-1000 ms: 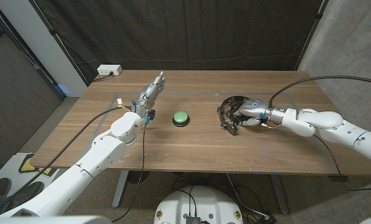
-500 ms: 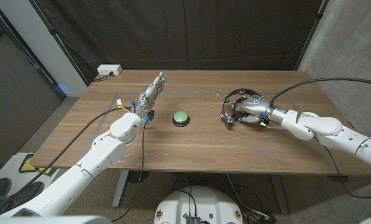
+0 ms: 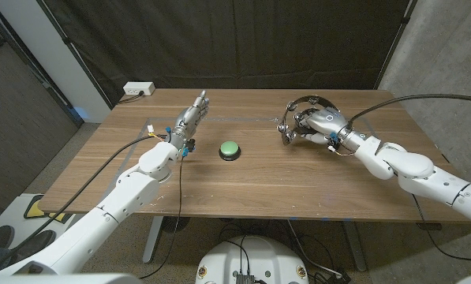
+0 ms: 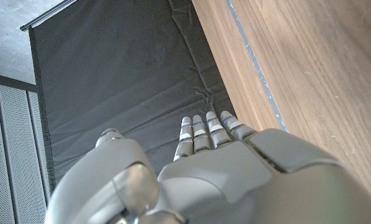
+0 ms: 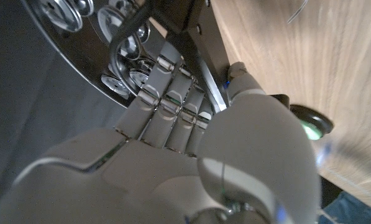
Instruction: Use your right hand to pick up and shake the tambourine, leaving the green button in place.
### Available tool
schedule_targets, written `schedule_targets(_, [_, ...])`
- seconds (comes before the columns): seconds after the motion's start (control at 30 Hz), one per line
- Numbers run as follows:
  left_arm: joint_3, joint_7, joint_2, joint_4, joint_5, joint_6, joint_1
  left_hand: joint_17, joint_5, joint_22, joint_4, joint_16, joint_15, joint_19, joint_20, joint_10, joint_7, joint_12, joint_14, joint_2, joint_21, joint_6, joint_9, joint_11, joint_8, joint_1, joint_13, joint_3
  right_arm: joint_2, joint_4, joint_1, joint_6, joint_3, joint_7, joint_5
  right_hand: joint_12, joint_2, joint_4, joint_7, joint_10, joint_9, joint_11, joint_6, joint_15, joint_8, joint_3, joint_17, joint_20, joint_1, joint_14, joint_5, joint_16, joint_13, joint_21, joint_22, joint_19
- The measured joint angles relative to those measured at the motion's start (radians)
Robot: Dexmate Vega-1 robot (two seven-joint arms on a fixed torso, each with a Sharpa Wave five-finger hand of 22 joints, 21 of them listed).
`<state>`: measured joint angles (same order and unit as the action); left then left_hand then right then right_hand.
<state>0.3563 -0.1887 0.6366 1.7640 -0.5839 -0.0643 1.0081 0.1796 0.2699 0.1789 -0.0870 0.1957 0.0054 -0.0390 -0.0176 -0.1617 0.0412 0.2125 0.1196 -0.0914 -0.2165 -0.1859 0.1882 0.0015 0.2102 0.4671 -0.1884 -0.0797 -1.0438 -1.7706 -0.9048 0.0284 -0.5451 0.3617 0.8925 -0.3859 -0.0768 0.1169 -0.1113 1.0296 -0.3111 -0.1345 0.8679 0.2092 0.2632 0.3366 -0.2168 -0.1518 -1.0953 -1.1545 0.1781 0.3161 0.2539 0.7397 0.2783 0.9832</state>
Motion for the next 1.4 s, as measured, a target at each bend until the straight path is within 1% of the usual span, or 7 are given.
schedule_targets(0.4, [-0.01,0.026,0.006,-0.02,-0.014,-0.022,-0.003,0.005,0.0,0.0,0.0,0.0,0.0,0.004,0.004,0.0,0.0,0.0,0.0,0.0,0.0,0.0,0.0,0.0,0.0,0.0,0.0,0.0,0.105,-0.067,-0.078,-0.108,0.101,0.06,-0.227,-0.011,0.0,0.0,-0.005,-0.006,-0.037,-0.005,-0.006,0.003,0.013,0.0,-0.013,0.009,0.0,-0.003,0.0,-0.009,0.0,0.011,-0.005,-0.013])
schedule_targets(0.83, [-0.012,0.06,0.008,-0.053,-0.028,-0.039,-0.02,0.004,-0.004,0.0,0.0,0.0,0.0,0.004,0.004,0.0,0.0,0.0,0.0,-0.003,0.0,0.0,0.0,0.0,0.0,0.003,-0.005,0.0,0.207,-0.114,-0.131,-0.14,0.188,0.12,-0.476,-0.017,-0.001,0.002,-0.005,-0.002,-0.038,-0.002,-0.006,0.003,0.023,0.002,-0.018,0.012,0.001,-0.004,-0.001,-0.009,0.0,0.023,-0.01,-0.023])
schedule_targets(1.03, [-0.015,0.06,0.004,-0.07,-0.028,-0.039,-0.024,0.004,-0.004,0.0,0.0,0.0,0.0,0.004,0.004,0.0,0.0,0.0,0.0,-0.004,0.0,0.0,0.0,0.0,0.0,0.004,-0.005,0.0,0.207,-0.114,-0.131,-0.103,0.188,0.103,-0.614,-0.023,-0.001,0.003,-0.003,-0.002,-0.038,-0.002,-0.007,0.008,0.029,0.003,-0.02,0.014,0.001,0.001,-0.004,-0.015,0.0,0.03,-0.014,-0.032])
schedule_targets(1.07, [-0.016,0.083,0.004,-0.073,-0.038,-0.062,-0.024,0.004,-0.004,0.0,0.0,0.0,0.0,0.004,0.004,0.0,0.0,0.0,0.0,-0.009,0.0,0.0,0.0,0.0,0.0,0.009,-0.005,0.0,0.271,-0.106,-0.148,-0.081,0.248,0.087,-0.666,-0.023,-0.001,0.003,-0.003,-0.002,-0.038,-0.002,-0.008,0.008,0.029,0.003,-0.022,0.014,0.001,0.001,-0.004,-0.015,0.0,0.03,-0.014,-0.032])
schedule_targets(1.23, [-0.017,0.084,0.002,-0.09,-0.039,-0.063,-0.029,0.004,-0.004,0.0,0.0,0.0,0.0,0.004,0.004,0.0,0.0,0.0,0.0,-0.01,0.006,0.0,0.0,0.001,0.0,0.01,-0.005,0.0,0.271,-0.106,-0.148,-0.031,0.248,0.041,-0.808,-0.023,-0.001,0.003,-0.001,-0.002,-0.038,-0.002,-0.009,0.012,0.029,0.003,-0.023,0.019,0.002,0.005,-0.004,-0.015,0.0,0.03,-0.014,-0.038])
schedule_targets(1.27, [-0.017,0.103,0.002,-0.093,-0.048,-0.074,-0.03,0.004,-0.004,0.0,-0.001,0.0,0.0,0.004,0.004,-0.004,0.0,0.0,0.0,-0.01,0.006,0.0,0.0,0.004,0.0,0.01,-0.005,-0.001,0.307,-0.084,-0.151,-0.023,0.284,0.034,-0.832,-0.023,-0.001,0.003,-0.001,-0.002,-0.038,-0.002,-0.009,0.013,0.029,0.003,-0.023,0.019,0.002,0.006,-0.004,-0.015,0.0,0.033,-0.016,-0.038])
schedule_targets(1.4, [-0.017,0.116,0.001,-0.104,-0.053,-0.077,-0.035,0.004,-0.004,0.0,-0.004,0.0,0.0,0.004,0.004,-0.004,0.0,0.0,0.0,-0.01,0.006,-0.011,0.0,0.004,0.0,0.01,-0.005,-0.004,0.33,-0.074,-0.156,0.007,0.302,0.017,-0.918,-0.023,-0.002,0.003,0.0,-0.002,-0.04,-0.002,-0.011,0.014,0.029,0.003,-0.024,0.016,0.002,0.007,-0.005,-0.015,0.0,0.033,-0.018,-0.041])
